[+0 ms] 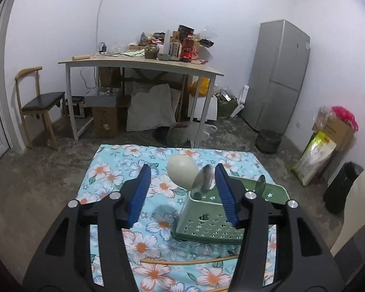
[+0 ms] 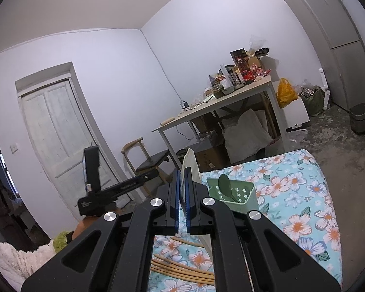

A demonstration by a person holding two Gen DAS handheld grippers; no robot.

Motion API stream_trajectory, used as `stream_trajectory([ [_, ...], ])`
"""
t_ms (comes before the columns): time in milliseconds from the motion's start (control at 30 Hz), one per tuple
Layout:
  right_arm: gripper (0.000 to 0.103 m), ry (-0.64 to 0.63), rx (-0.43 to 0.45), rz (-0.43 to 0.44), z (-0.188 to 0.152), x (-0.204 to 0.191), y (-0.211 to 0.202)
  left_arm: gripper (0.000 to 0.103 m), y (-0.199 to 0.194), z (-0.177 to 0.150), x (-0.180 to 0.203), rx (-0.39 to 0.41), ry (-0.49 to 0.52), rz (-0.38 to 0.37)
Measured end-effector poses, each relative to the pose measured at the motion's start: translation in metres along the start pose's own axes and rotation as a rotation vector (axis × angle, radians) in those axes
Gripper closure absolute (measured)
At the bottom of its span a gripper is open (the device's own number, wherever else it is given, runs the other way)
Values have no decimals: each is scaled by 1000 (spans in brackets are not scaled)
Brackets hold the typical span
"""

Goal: Organize utensils

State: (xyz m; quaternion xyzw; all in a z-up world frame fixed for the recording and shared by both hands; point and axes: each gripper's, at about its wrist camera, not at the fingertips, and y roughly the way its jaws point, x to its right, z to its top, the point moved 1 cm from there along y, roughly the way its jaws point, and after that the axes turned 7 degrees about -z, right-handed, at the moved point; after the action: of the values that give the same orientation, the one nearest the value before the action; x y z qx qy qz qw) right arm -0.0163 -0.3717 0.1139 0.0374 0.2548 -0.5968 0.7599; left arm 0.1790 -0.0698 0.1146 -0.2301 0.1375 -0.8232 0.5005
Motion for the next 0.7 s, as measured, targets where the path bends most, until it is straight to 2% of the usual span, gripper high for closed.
stream_trajectory([
  [267, 99, -2, 16, 1, 13, 2, -1, 39, -28, -21, -25, 3, -72, -14],
  [467, 99, -20, 78, 67, 51, -2, 6, 29, -62, -56, -47, -31, -87, 5],
  [533, 99, -19, 94, 97, 67, -2, 18, 25, -71, -62, -53, -39, -88, 19],
  [700, 99, -44, 98, 132, 93, -5, 56, 22, -97, -86, -69, -50, -106, 63],
])
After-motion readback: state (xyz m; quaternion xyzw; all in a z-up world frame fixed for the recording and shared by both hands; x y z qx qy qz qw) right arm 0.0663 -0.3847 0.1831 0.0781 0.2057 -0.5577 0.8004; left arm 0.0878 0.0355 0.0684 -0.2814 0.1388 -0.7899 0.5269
